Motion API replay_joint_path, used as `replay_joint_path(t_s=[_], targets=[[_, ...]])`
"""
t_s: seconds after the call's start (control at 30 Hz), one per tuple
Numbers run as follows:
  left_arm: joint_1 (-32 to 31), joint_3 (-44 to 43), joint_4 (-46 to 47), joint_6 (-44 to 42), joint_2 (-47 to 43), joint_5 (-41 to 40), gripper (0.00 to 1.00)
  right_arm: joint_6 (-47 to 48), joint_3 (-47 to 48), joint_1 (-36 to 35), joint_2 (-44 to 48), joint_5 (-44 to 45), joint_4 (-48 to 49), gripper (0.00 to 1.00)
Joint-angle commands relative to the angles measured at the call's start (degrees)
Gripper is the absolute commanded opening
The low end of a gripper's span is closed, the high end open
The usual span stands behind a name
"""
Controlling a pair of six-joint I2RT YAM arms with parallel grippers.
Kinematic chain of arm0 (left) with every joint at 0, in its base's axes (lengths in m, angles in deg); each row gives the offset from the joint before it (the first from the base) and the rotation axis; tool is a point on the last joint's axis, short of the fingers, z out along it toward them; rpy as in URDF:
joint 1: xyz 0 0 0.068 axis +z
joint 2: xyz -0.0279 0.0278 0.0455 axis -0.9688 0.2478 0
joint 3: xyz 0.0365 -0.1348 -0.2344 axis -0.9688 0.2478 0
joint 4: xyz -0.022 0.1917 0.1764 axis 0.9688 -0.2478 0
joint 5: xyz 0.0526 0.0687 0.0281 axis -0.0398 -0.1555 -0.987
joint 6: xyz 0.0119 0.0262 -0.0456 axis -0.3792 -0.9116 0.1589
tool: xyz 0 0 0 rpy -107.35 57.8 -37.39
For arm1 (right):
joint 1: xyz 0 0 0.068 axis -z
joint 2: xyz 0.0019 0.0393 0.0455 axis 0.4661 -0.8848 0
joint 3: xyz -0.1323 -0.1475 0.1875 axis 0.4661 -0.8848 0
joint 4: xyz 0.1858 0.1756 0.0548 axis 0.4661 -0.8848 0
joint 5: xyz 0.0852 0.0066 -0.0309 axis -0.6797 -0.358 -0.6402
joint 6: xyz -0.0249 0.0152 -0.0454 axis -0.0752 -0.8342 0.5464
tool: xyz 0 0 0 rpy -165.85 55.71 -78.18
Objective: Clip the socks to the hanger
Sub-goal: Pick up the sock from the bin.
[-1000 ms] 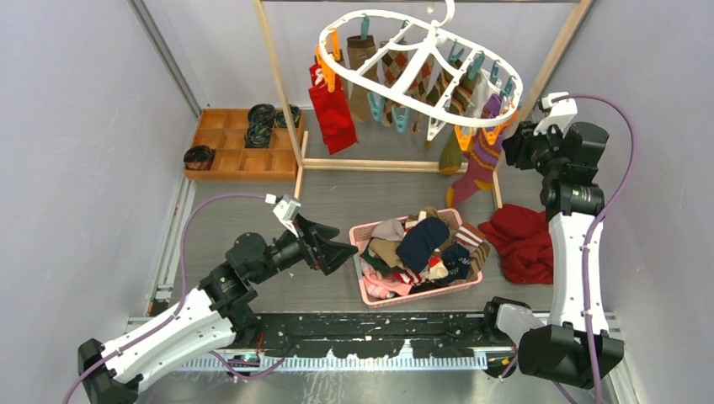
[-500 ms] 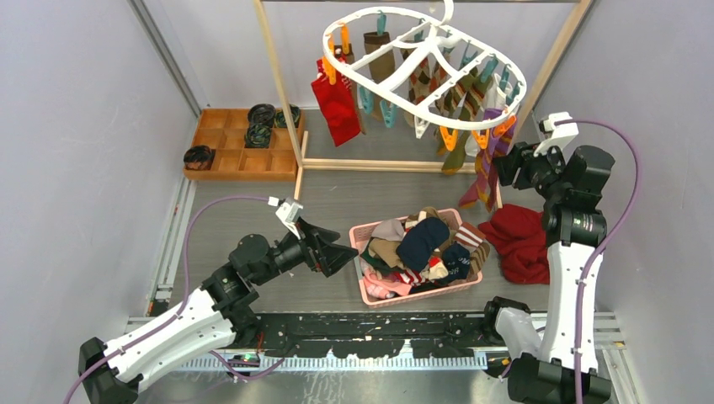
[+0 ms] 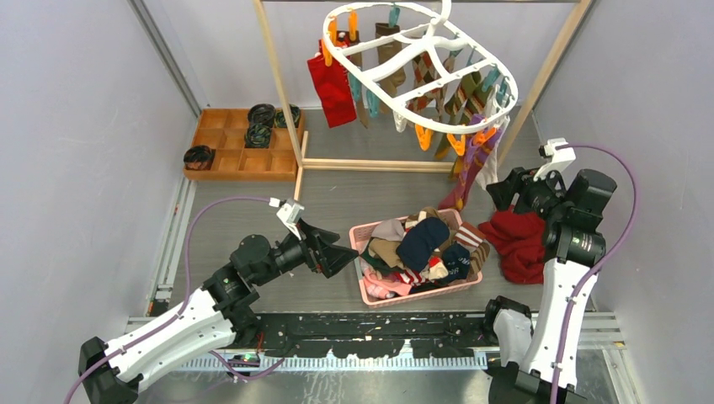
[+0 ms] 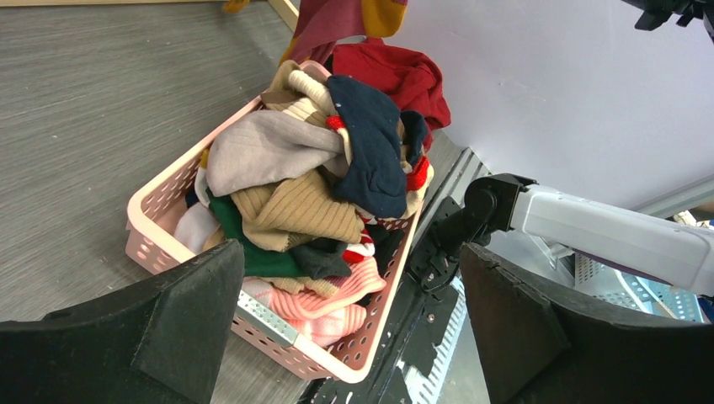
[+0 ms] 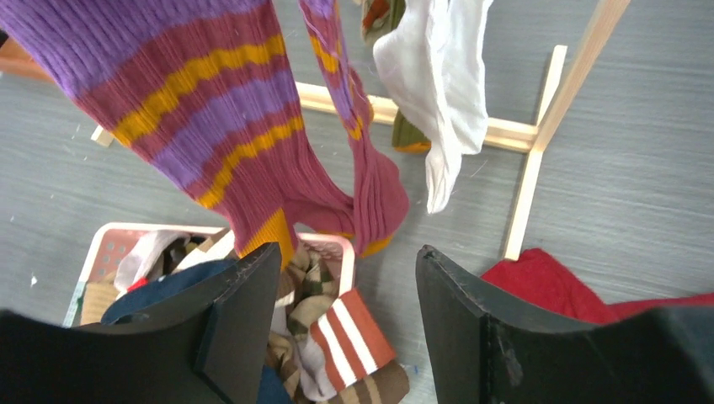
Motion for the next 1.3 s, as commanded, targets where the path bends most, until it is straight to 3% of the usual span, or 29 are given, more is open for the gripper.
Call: replay_joint_path(t_s=[0.0, 0.4, 0.93, 1.27], targets=[[0.14, -0.41, 1.12, 0.46, -0.69, 0.68, 1.0, 4.28, -0.7, 2.02, 1.07, -7.07, -4.25, 0.66], [0.14, 3.04, 2.34, 2.54, -4.43, -0.26, 1.0, 15.25, -1.99, 2.59, 0.7, -11.05, -12.37, 0.71], [0.14, 1.8, -1.9, 2.22, -5.15, 1.87, 1.0, 21.01, -2.07, 3.02, 0.92, -12.48, -15.9, 0.76], [0.14, 2.24, -0.81, 0.73, -6.26, 0.91, 1.0, 33.59, -1.29, 4.04, -1.03, -17.68, -24.44, 0.76]])
